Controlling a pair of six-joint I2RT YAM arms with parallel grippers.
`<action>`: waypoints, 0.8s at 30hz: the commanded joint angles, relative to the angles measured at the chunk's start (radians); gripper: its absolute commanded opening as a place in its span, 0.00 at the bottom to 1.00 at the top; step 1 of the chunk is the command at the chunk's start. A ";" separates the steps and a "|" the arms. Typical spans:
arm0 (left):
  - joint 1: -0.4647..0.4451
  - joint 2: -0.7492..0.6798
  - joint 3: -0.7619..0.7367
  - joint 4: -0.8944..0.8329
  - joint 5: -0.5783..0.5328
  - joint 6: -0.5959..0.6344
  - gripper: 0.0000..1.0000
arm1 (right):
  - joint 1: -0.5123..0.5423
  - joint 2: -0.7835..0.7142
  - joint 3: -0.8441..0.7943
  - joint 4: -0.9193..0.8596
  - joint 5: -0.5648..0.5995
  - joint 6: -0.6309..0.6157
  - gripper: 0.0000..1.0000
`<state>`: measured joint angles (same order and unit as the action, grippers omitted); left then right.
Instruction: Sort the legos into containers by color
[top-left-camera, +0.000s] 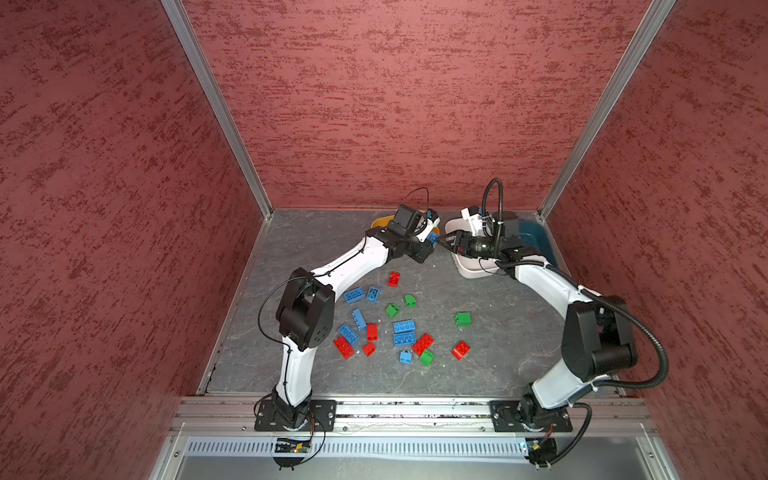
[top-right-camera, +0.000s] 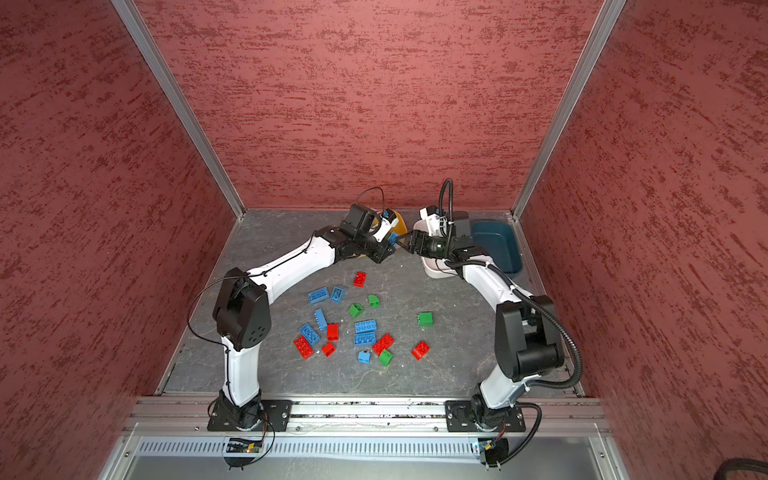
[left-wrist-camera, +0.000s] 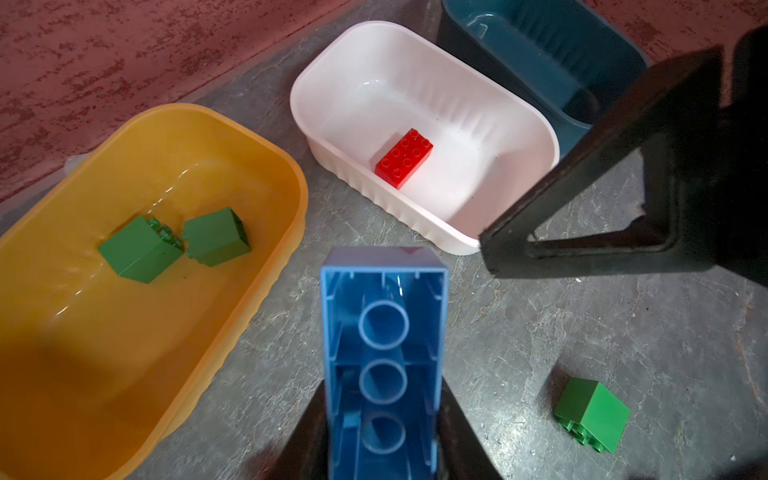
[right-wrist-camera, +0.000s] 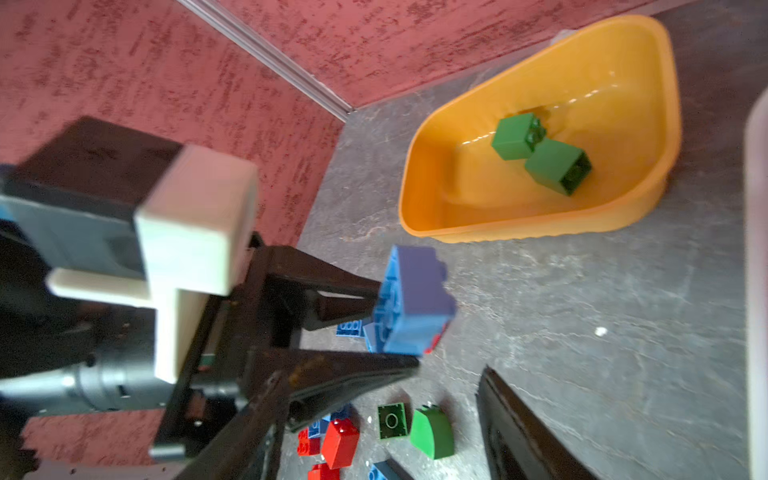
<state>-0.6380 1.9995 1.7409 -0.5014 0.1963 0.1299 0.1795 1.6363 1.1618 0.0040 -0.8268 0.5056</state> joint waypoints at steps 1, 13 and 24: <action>-0.004 0.008 0.027 0.000 0.043 0.024 0.14 | 0.001 0.027 -0.010 0.189 -0.090 0.129 0.66; -0.008 -0.018 0.000 0.036 0.097 -0.002 0.14 | 0.014 0.114 0.049 0.116 -0.021 0.125 0.46; -0.009 -0.022 -0.016 0.052 0.042 -0.037 0.57 | -0.021 0.067 -0.011 0.197 0.114 0.154 0.13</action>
<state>-0.6437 1.9987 1.7443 -0.4816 0.2684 0.1181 0.1879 1.7504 1.1671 0.1360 -0.8047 0.6548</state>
